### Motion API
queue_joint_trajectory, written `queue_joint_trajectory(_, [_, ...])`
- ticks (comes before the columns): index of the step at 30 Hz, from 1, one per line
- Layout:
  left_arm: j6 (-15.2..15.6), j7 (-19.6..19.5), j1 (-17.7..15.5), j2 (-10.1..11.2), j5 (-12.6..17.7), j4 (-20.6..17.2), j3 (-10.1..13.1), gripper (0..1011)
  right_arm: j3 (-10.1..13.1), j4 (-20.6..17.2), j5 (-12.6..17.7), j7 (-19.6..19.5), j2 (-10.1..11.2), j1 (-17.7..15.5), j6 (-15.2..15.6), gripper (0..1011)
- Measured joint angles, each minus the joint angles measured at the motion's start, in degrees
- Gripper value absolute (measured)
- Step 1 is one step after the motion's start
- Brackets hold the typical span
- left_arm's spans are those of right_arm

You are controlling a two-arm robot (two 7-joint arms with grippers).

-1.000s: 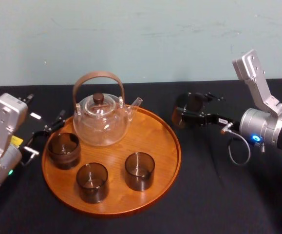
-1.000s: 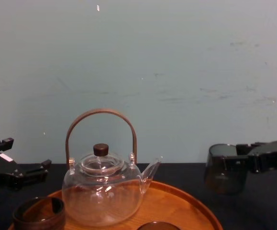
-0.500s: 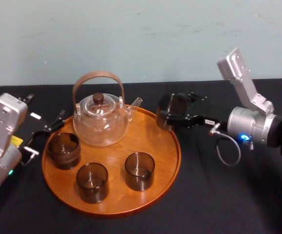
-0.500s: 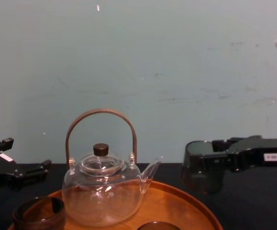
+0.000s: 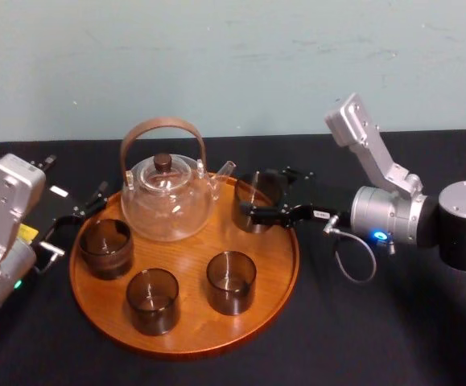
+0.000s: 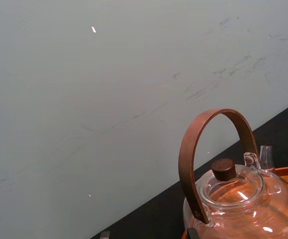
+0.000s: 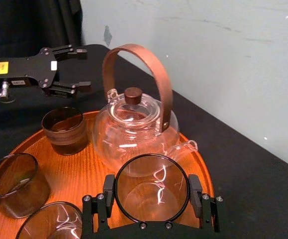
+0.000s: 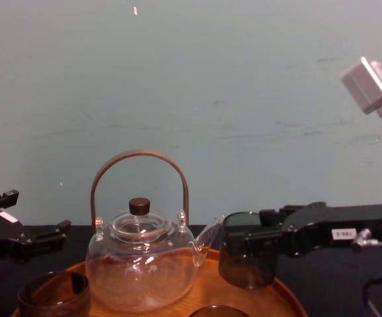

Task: Pick up the glass from the table and place it on the tray.

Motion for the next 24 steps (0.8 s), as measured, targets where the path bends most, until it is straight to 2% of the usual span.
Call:
queue_joint_trajectory(9, [0.0,0.0,0.0,0.0,0.0,0.0,0.0,1001,-1.7,2.7,-0.6,0.2,-1.4,0.9,-1.1,902])
queue_joint_trajectory(24, [0.0,0.0,0.0,0.0,0.0,0.0,0.0,1001,-2.4,8.7,-2.1,-0.5,-4.1,2.6,-2.8,902])
